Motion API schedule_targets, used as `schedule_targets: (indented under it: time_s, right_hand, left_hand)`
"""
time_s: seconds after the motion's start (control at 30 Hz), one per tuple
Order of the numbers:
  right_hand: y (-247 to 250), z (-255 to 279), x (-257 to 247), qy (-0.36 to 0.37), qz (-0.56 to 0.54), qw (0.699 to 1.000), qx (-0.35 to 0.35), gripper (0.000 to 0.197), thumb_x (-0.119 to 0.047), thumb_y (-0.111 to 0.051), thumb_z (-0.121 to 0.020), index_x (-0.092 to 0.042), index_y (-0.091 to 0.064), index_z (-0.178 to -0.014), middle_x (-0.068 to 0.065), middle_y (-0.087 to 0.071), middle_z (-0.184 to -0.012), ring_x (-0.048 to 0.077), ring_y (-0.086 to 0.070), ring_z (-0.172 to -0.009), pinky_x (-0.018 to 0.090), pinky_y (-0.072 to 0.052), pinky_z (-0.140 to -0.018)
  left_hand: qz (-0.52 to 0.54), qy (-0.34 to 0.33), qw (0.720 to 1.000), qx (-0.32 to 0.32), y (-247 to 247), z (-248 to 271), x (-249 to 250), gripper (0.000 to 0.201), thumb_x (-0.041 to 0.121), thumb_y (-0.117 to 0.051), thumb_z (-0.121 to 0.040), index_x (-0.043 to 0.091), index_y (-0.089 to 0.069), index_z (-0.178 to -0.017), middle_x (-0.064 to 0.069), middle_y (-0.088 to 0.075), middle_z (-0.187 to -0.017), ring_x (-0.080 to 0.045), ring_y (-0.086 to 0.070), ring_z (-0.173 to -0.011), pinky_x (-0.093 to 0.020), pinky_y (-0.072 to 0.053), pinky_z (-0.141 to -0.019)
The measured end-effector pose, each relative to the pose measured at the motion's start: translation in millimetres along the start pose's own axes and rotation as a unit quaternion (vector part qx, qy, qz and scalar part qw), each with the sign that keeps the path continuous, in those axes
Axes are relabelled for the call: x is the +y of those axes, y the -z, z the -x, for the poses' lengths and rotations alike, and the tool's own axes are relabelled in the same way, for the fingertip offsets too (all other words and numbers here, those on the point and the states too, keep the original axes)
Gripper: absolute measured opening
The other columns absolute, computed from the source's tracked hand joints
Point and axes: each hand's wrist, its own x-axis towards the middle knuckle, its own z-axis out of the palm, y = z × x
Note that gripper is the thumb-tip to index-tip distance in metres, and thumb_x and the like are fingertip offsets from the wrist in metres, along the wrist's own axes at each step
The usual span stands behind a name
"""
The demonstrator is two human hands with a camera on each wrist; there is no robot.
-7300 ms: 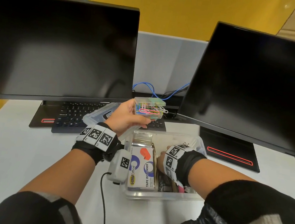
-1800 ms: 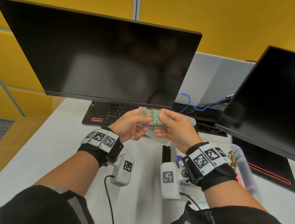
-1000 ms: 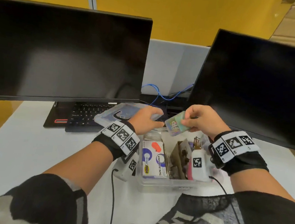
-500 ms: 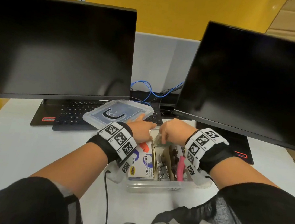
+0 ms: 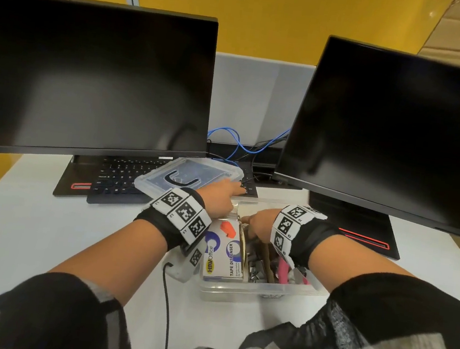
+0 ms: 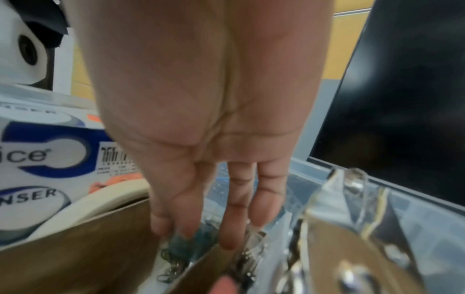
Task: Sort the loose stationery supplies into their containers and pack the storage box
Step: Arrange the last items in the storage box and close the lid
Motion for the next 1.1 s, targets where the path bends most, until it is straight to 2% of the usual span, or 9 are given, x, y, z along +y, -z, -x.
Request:
schedule_targets:
  time_s: [0.13,0.23,0.33,0.47,0.63,0.8,0.87,0.93,1.1]
  right_hand:
    - [5.0,8.9,10.5,0.063,-0.006,0.998,0.026,0.036,-0.008,-0.046,-0.095,-0.017,-0.057,-0.128,0.004,-0.047,-0.141,0.027,-0.047,-0.125,0.034,-0.037,-0.105]
    - [10.4,22.1,17.0,0.082,-0.026,0.994,0.074,0.038,-0.007,-0.043,-0.096,-0.022,-0.060,-0.126,0.001,-0.048,-0.140,0.023,-0.046,-0.125,0.029,-0.033,-0.104]
    - [15.0,34.4,21.9,0.075,-0.056,0.991,0.093,0.043,-0.003,-0.042,-0.094,-0.022,-0.057,-0.130,0.002,-0.049,-0.139,0.021,-0.045,-0.125,0.027,-0.033,-0.102]
    - [14.0,42.3,28.0,0.052,-0.136,0.981,0.127,0.038,-0.007,-0.048,-0.094,-0.018,-0.056,-0.130,0.002,-0.055,-0.132,0.018,-0.055,-0.114,0.023,-0.042,-0.090]
    - [14.3,48.5,25.1,0.027,-0.228,0.953,0.196,0.035,-0.005,-0.044,-0.094,-0.014,-0.061,-0.123,0.006,-0.058,-0.127,0.021,-0.061,-0.104,0.020,-0.044,-0.079]
    - [22.1,44.4,15.4,0.012,-0.347,0.911,0.224,0.033,-0.007,-0.045,-0.095,-0.012,-0.055,-0.126,0.009,-0.060,-0.116,0.020,-0.064,-0.075,0.019,-0.049,-0.054]
    - [26.7,41.2,7.3,0.009,-0.451,0.865,0.221,0.040,-0.015,-0.046,-0.098,-0.012,-0.042,-0.137,0.014,-0.061,-0.111,0.021,-0.064,-0.069,0.025,-0.053,-0.057]
    - [29.6,36.6,-4.2,0.015,-0.524,0.827,0.204,0.048,-0.023,-0.046,-0.098,-0.012,-0.031,-0.142,0.019,-0.060,-0.116,0.026,-0.065,-0.077,0.033,-0.057,-0.065]
    - [35.6,16.1,-40.3,0.014,-0.439,0.875,0.202,0.059,-0.019,-0.054,-0.093,-0.006,-0.026,-0.144,0.020,-0.048,-0.135,0.035,-0.054,-0.117,0.044,-0.047,-0.097]
  left_hand:
    - [0.028,0.033,0.996,0.073,4.3,-2.9,-14.8,0.065,0.014,-0.057,-0.092,0.015,-0.024,-0.148,-0.010,-0.011,-0.157,-0.027,-0.023,-0.142,-0.033,-0.025,-0.111]
    - [0.003,0.104,0.991,0.079,2.0,-5.3,-18.2,0.056,0.031,-0.053,-0.094,0.009,-0.033,-0.142,-0.016,-0.032,-0.147,-0.030,-0.039,-0.131,-0.036,-0.034,-0.104]
    - [-0.011,0.146,0.988,0.058,-3.1,-5.8,-15.8,0.047,0.037,-0.041,-0.099,0.001,-0.047,-0.128,-0.017,-0.054,-0.127,-0.027,-0.053,-0.115,-0.030,-0.041,-0.088]
    - [-0.038,0.134,0.989,0.055,-1.9,-2.1,-17.9,0.044,0.033,-0.043,-0.099,0.001,-0.047,-0.128,-0.015,-0.056,-0.125,-0.026,-0.054,-0.114,-0.028,-0.039,-0.080]
    - [-0.069,0.128,0.987,0.068,-1.7,10.9,-30.9,0.036,0.013,-0.045,-0.097,0.003,-0.048,-0.131,-0.014,-0.054,-0.130,-0.028,-0.052,-0.119,-0.033,-0.042,-0.093]
    - [-0.089,0.122,0.984,0.094,-3.9,24.8,-32.1,0.034,0.004,-0.042,-0.096,0.004,-0.050,-0.129,-0.015,-0.057,-0.125,-0.030,-0.057,-0.112,-0.033,-0.046,-0.089]
    - [-0.091,0.115,0.982,0.116,-4.7,29.5,-30.0,0.035,0.001,-0.040,-0.095,0.005,-0.051,-0.128,-0.016,-0.057,-0.124,-0.030,-0.057,-0.110,-0.034,-0.046,-0.089]
    - [-0.076,0.107,0.983,0.129,-5.8,32.8,-27.4,0.037,-0.002,-0.038,-0.094,0.005,-0.051,-0.127,-0.016,-0.056,-0.125,-0.031,-0.056,-0.111,-0.036,-0.047,-0.092]
    - [-0.001,0.075,0.986,0.152,-13.9,43.0,-28.5,0.048,-0.005,-0.050,-0.087,0.005,-0.047,-0.134,-0.015,-0.053,-0.131,-0.027,-0.050,-0.122,-0.031,-0.042,-0.099]
